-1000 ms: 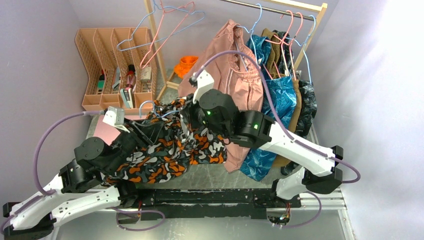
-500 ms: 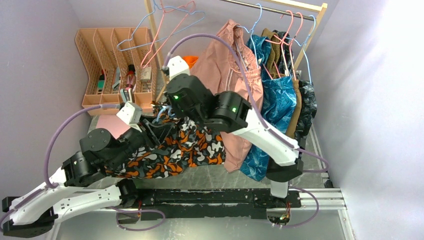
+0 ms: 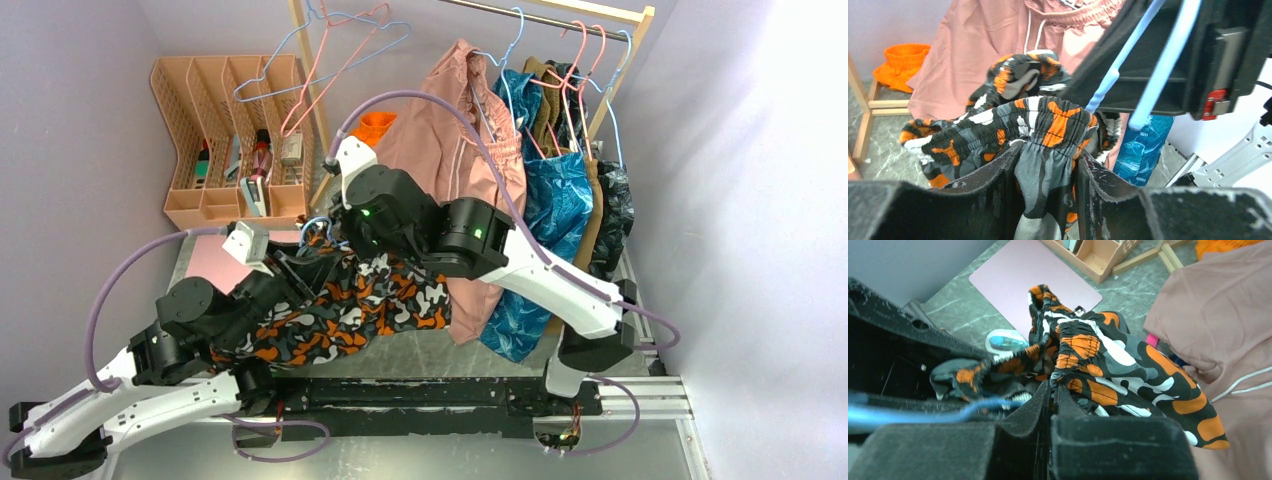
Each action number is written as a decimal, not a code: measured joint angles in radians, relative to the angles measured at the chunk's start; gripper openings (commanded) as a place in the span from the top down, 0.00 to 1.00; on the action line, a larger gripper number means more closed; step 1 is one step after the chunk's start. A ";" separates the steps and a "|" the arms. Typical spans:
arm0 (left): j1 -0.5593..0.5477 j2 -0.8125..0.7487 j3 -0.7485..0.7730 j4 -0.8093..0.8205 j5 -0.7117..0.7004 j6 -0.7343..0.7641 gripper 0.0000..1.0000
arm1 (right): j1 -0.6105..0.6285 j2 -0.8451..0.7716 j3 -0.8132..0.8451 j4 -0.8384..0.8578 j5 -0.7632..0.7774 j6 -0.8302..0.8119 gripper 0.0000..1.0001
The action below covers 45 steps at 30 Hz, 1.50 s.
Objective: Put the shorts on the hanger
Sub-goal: Hang the shorts on the hanger.
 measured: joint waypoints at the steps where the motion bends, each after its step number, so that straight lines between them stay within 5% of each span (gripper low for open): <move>1: 0.000 -0.014 -0.013 0.002 -0.009 -0.009 0.93 | -0.001 -0.015 -0.027 0.013 -0.008 0.003 1.00; 7: 0.000 -0.100 -0.085 0.043 -0.085 -0.055 0.93 | -0.008 -0.100 -0.124 0.058 -0.045 0.021 1.00; 15: 0.000 -0.122 -0.125 0.123 -0.126 -0.076 0.93 | -0.010 -0.118 -0.129 0.091 -0.135 0.027 0.53; 20: 0.000 -0.122 -0.146 0.162 -0.118 -0.106 0.93 | -0.011 -0.118 -0.126 0.096 -0.158 0.024 0.40; 26: 0.000 -0.150 -0.159 0.183 -0.114 -0.136 0.93 | -0.014 -0.172 -0.172 0.119 -0.114 0.019 0.39; 35: 0.000 -0.231 -0.159 0.182 -0.135 -0.169 0.93 | -0.015 -0.440 -0.469 0.254 0.006 0.023 0.40; 45: 0.000 -0.214 -0.159 0.171 -0.148 -0.193 0.93 | -0.015 -0.347 -0.495 0.319 -0.011 0.035 0.43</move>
